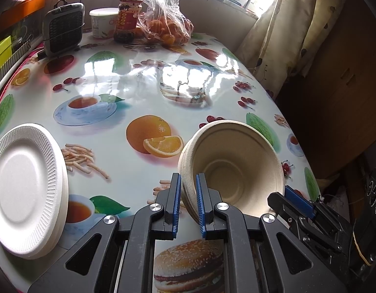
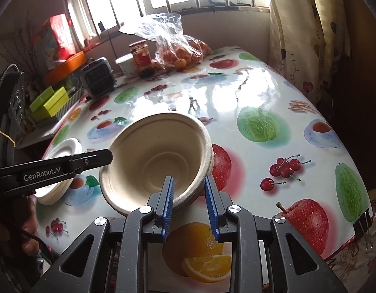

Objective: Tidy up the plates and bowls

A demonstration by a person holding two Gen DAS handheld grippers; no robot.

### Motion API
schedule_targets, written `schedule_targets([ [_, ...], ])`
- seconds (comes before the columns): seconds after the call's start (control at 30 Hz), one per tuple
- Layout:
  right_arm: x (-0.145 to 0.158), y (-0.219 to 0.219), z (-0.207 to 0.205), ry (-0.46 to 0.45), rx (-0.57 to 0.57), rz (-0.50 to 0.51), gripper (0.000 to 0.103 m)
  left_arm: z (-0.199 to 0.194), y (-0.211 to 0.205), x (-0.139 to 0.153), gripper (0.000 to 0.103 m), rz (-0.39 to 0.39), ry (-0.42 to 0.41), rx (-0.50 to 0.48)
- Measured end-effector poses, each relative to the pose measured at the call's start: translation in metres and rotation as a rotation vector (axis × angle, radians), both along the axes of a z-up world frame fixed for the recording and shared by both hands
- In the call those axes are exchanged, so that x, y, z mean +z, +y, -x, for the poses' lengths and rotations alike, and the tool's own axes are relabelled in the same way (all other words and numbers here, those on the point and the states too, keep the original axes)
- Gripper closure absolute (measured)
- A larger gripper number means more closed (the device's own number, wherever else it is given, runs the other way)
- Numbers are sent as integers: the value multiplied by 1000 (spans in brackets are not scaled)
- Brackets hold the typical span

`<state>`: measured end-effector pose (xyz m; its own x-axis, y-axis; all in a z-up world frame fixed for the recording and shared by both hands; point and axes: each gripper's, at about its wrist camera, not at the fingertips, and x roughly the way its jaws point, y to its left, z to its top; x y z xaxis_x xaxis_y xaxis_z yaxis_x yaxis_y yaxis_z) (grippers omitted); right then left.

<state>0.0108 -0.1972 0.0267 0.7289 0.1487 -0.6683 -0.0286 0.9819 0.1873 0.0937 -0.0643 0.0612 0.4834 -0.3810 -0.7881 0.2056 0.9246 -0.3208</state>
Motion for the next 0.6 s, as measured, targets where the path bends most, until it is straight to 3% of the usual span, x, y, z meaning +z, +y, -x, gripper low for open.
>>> schedule_targets([
  [0.6, -2, -2, -1, 3, -4, -5, 68, -1, -2, 0, 90, -13, -1, 2],
])
